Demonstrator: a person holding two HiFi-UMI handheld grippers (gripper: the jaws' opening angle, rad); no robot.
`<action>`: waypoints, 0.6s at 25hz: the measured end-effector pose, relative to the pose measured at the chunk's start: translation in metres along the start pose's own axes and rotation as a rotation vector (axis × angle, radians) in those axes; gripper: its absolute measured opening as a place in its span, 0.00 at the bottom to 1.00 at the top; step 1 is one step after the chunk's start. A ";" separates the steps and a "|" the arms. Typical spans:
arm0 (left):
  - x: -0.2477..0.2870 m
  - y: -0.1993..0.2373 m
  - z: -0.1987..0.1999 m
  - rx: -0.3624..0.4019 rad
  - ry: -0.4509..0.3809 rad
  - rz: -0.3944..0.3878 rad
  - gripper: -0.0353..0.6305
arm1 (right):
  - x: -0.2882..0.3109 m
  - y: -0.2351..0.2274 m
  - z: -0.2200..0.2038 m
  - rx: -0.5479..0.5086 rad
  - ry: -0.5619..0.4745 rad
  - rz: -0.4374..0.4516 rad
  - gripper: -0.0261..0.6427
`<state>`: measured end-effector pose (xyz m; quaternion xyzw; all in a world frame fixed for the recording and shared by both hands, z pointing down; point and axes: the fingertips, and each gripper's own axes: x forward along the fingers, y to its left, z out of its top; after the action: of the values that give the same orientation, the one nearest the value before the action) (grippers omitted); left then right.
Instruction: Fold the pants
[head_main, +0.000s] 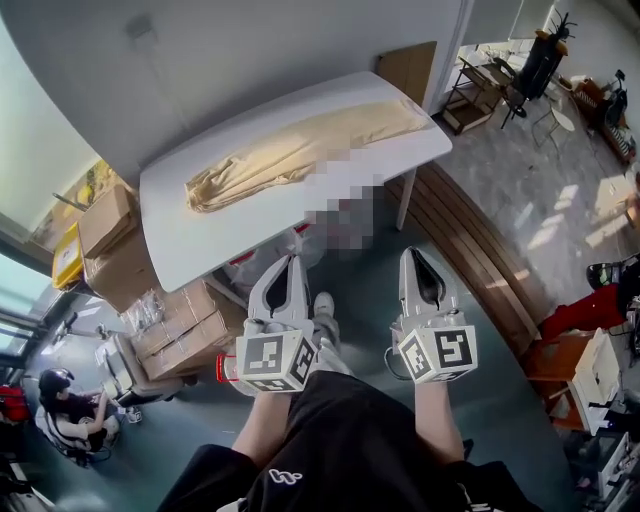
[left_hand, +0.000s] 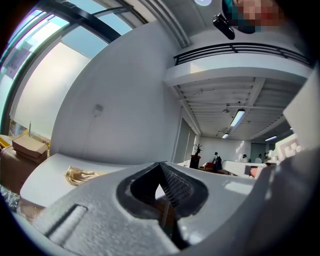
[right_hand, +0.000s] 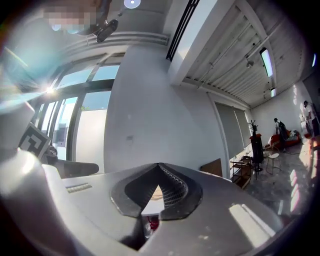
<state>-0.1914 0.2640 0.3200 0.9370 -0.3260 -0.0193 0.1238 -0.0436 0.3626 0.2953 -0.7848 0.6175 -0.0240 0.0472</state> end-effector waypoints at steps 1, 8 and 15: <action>0.017 0.009 -0.001 -0.006 0.007 0.006 0.05 | 0.016 -0.004 -0.002 -0.006 0.008 -0.001 0.04; 0.126 0.038 -0.014 -0.043 0.070 0.019 0.05 | 0.111 -0.044 -0.009 -0.035 0.045 -0.003 0.04; 0.219 0.068 -0.006 -0.043 0.114 -0.002 0.05 | 0.213 -0.069 -0.015 -0.012 0.074 -0.002 0.04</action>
<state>-0.0592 0.0791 0.3526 0.9342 -0.3168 0.0269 0.1621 0.0721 0.1707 0.3128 -0.7841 0.6183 -0.0493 0.0197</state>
